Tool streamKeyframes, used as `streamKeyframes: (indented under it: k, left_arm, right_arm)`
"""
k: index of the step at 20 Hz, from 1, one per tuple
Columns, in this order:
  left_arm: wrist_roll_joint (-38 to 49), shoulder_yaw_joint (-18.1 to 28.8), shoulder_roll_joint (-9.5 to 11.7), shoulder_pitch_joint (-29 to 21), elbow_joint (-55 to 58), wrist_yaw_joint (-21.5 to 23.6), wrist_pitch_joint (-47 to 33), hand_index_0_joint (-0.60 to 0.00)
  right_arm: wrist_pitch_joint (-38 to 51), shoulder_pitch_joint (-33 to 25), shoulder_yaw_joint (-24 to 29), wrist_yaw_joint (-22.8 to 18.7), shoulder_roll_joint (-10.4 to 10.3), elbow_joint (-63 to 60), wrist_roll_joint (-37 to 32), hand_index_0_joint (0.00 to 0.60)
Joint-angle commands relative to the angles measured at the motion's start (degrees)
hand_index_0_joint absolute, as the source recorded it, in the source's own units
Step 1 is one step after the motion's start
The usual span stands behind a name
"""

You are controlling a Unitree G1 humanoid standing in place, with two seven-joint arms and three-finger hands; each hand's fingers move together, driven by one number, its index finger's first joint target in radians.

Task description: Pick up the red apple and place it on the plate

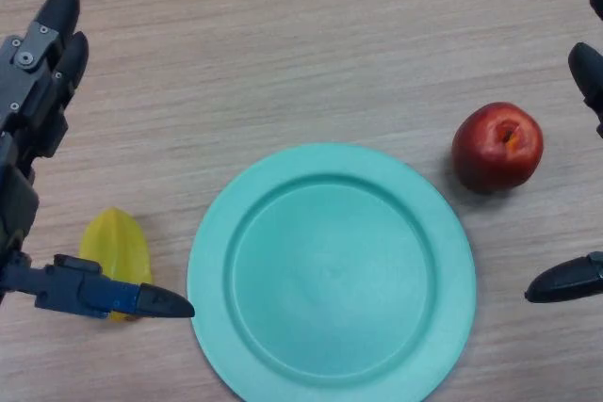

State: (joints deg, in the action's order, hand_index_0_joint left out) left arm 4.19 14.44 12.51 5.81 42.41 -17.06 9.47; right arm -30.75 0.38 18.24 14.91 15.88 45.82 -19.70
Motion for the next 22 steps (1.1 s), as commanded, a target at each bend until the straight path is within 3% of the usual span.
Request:
streamKeyframes:
  k: [1,8,13,16,19,22]
  left_arm:
    - [2.39,1.60,1.35,-1.11,2.12,2.96,-5.07,0.000]
    - [1.34,0.68,1.59,-1.58,2.20,2.54,-4.52,0.000]
    - [0.50,0.28,1.35,-1.20,2.28,3.11,-5.02,0.000]
    - [0.36,0.35,1.33,-1.19,2.48,3.09,-4.72,0.000]
    - [1.61,1.39,0.97,-0.47,2.63,3.05,-5.65,0.000]
    - [2.58,2.63,0.95,-0.11,2.48,2.98,-6.10,0.000]
  right_arm:
    - [9.06,-1.66,2.32,-0.69,2.62,1.38,-2.51,0.000]
    - [9.97,-4.25,1.51,-1.25,3.94,-3.62,-3.65,0.000]
    - [17.68,-14.31,-2.60,-2.17,7.55,-22.66,-0.93,0.000]
    - [24.64,-18.91,-5.93,-3.49,7.47,-34.13,4.62,0.000]
    - [36.31,-24.10,-9.48,-5.28,6.89,-51.18,15.13,0.000]
    - [40.30,-26.75,-10.69,-6.13,6.50,-60.33,18.99,0.000]
